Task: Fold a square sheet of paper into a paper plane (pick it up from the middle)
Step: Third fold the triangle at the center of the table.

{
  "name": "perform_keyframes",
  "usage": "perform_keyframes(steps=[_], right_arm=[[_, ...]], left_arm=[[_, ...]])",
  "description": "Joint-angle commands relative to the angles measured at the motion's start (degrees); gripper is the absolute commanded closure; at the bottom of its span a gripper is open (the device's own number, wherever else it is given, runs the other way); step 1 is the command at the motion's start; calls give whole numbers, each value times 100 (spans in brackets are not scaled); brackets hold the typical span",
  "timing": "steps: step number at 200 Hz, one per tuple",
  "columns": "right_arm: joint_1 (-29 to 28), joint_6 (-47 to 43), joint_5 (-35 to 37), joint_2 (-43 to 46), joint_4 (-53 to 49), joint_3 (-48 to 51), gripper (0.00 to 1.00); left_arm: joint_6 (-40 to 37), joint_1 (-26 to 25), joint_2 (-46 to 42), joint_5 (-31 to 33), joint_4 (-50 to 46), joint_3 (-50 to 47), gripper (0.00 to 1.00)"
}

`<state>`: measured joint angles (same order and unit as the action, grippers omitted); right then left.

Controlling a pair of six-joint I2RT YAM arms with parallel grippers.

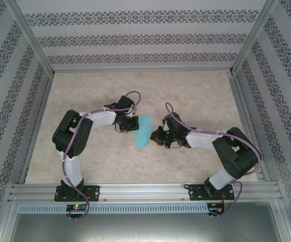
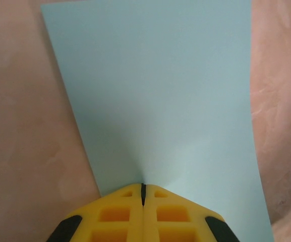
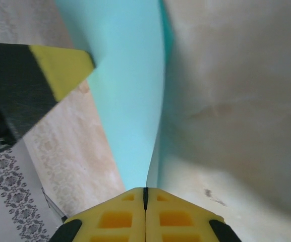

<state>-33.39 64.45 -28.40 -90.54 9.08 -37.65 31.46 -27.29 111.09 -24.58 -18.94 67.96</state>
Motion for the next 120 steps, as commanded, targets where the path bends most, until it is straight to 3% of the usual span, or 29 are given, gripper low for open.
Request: perform_keyframes(steps=[1,53,80,120], right_arm=[[-139,42,-48,-133,215,-400,95],[-295,175,48,-973,728,-1003,96],[-326,242,142,-1188,905,-1019,96],[-353,389,233,-1362,1094,-960,96]], left_arm=[[-182,-16,291,160,-353,48,98],[-177,158,-27,-137,-408,224,96],[53,382,-271,-511,-173,202,89],[124,477,-92,-654,-74,225,89]])
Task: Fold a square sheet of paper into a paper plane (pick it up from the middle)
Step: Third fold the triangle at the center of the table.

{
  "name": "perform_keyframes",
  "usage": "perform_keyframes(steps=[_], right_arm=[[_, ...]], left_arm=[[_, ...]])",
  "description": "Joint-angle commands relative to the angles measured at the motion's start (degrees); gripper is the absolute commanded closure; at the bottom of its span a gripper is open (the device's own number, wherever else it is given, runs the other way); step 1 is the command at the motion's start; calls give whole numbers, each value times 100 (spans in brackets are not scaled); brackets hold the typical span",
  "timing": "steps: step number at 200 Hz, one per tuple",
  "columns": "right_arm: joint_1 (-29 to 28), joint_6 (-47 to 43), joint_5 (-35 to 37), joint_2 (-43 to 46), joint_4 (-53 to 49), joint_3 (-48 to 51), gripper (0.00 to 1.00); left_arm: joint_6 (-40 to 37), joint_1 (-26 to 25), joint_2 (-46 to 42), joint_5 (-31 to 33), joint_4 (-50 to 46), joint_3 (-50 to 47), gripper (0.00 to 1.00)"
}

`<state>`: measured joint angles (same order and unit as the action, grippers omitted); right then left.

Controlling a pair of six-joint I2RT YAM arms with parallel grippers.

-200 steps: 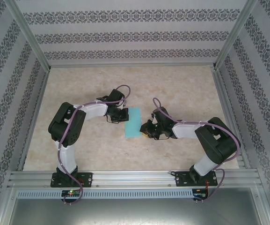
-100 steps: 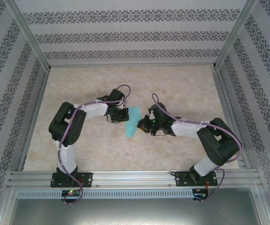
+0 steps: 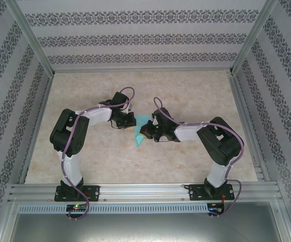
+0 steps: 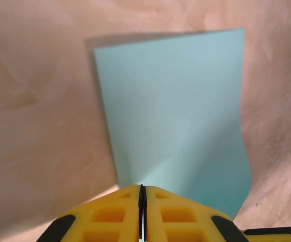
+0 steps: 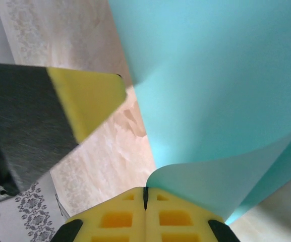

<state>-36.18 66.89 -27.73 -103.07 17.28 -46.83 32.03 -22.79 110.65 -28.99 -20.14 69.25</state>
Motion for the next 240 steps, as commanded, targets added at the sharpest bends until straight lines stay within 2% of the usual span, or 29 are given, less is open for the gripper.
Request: perform_keyframes(steps=[1,41,110,240], right_arm=[[-69,146,173,-113,275,-39,96],[-87,241,318,-117,402,74,96],[-133,350,439,-173,406,130,96],[-119,544,678,-249,552,290,96]], left_arm=[[67,28,-41,-212,46,97,89],[49,30,166,-243,25,157,93],[46,22,351,-519,138,165,94],[43,18,528,-327,-78,167,96]])
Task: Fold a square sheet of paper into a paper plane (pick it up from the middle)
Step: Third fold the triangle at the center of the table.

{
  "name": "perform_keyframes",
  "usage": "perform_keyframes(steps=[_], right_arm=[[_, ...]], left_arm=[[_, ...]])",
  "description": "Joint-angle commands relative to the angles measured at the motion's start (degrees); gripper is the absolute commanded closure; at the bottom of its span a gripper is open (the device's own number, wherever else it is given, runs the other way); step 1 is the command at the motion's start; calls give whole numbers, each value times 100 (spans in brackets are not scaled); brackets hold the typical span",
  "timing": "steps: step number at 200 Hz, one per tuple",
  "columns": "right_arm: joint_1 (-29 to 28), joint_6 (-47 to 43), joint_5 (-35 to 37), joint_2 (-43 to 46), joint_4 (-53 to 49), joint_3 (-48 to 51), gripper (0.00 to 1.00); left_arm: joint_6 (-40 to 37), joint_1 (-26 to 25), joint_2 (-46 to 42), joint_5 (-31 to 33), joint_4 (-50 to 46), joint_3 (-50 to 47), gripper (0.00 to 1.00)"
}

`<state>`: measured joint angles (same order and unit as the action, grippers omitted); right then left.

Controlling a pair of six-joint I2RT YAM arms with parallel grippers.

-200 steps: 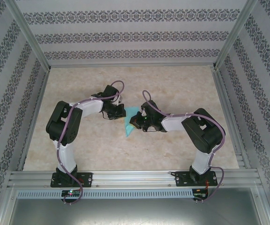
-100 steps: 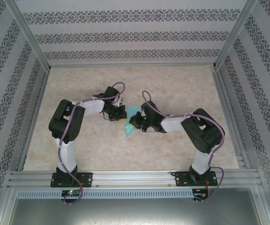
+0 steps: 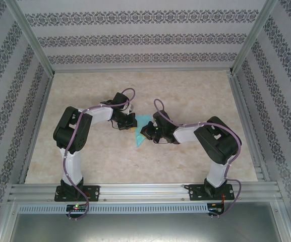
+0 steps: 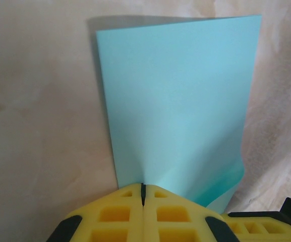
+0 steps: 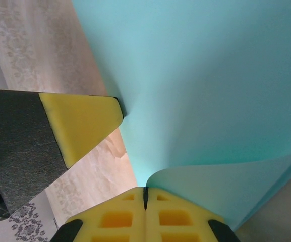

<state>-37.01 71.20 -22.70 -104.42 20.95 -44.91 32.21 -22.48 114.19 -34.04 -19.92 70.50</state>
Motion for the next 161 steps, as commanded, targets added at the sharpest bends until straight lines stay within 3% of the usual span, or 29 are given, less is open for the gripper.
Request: perform_keyframes(steps=[1,161], right_arm=[[-39,118,177,-109,188,97,96],[-17,241,138,-280,507,147,96]], left_arm=[[29,-12,174,174,-100,43,96],[38,-11,196,168,-108,24,96]])
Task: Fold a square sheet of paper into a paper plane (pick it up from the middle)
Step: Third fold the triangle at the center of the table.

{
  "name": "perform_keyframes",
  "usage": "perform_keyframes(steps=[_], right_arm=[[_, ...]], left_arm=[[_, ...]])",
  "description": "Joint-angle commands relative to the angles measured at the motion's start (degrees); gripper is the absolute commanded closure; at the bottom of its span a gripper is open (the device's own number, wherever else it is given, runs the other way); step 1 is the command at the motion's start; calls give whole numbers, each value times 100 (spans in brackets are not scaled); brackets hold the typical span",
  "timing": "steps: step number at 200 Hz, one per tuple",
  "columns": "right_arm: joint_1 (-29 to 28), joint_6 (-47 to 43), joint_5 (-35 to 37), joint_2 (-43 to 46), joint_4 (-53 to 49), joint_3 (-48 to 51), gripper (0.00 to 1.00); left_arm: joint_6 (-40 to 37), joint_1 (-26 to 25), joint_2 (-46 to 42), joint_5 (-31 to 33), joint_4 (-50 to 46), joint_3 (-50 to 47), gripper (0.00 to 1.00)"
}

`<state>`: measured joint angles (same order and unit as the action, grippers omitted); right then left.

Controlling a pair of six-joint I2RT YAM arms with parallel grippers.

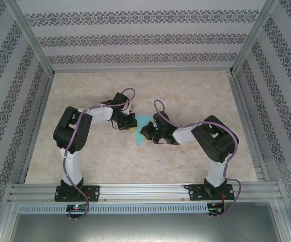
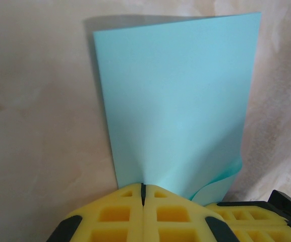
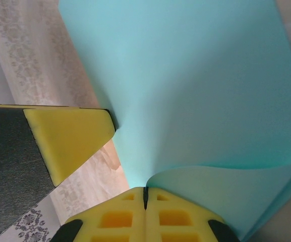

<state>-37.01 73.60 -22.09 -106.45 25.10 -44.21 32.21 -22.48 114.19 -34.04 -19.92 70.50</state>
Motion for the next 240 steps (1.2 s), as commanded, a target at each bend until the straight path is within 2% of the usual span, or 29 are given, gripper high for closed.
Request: perform_keyframes(steps=[1,240], right_arm=[[-17,-2,70,-82,92,78,96],[1,-47,11,-258,79,-4,95]], left_arm=[[39,-11,194,169,-108,20,96],[29,-11,174,130,-106,-14,96]])
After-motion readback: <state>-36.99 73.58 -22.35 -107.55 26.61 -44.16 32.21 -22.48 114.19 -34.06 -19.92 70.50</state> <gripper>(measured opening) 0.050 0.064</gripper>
